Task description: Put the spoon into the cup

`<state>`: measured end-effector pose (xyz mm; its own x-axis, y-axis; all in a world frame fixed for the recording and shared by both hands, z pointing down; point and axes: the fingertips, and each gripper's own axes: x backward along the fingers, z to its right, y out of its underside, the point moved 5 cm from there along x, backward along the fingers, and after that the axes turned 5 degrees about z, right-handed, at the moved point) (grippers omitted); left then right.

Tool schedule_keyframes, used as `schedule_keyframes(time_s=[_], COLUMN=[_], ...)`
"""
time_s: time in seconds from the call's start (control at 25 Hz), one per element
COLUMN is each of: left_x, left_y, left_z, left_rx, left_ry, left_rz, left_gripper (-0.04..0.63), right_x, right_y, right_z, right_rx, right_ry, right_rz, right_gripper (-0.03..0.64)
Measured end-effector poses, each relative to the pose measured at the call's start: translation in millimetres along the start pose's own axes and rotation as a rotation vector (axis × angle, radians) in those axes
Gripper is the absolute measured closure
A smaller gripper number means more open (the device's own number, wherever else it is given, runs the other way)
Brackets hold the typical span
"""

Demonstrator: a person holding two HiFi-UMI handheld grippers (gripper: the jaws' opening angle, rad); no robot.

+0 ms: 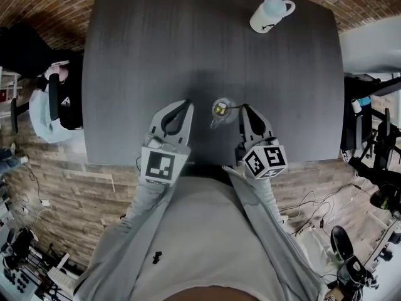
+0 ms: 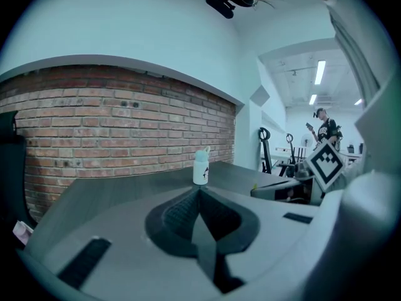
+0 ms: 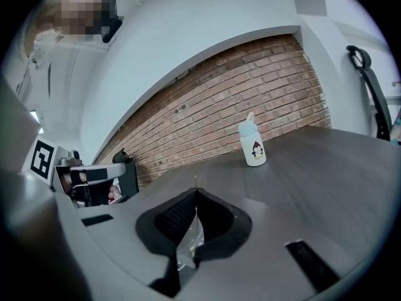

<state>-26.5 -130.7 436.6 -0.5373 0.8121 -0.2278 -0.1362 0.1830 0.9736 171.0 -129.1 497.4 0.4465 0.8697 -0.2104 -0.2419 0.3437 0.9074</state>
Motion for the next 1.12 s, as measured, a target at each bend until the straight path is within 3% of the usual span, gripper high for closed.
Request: schedule_keyframes(time_s=[0.16,0.44,0.6,1.12], left_x=[-3.3,-4.3,-4.5,-1.5], left_y=[-1.1,-5.0,-6.9,-16.9], left_z=[-3.2,-3.7,-9.5,-13.5], left_rx=[-0.047,-0.008,-0.048,-0.048], left_ry=[0.021,0.011,0.023,0.026], left_rz=[0.015,0.019,0.034,0.048], left_gripper=[0.577,0.577,0.577,0.577], right_x=[-1.6,-2.6,-4.0,-10.1], right_y=[0.3,0.6,3.6,-0.5], right_z=[2.3,5.9,6.5,5.9], right_rx=[0.003,0.027,0.035,0.029], right_ry=[0.006,0.016,0.007,0.018], right_rz=[0.002,-0.014,-0.038,-0.075], right_gripper=[0.597,0.597,0.597,0.595])
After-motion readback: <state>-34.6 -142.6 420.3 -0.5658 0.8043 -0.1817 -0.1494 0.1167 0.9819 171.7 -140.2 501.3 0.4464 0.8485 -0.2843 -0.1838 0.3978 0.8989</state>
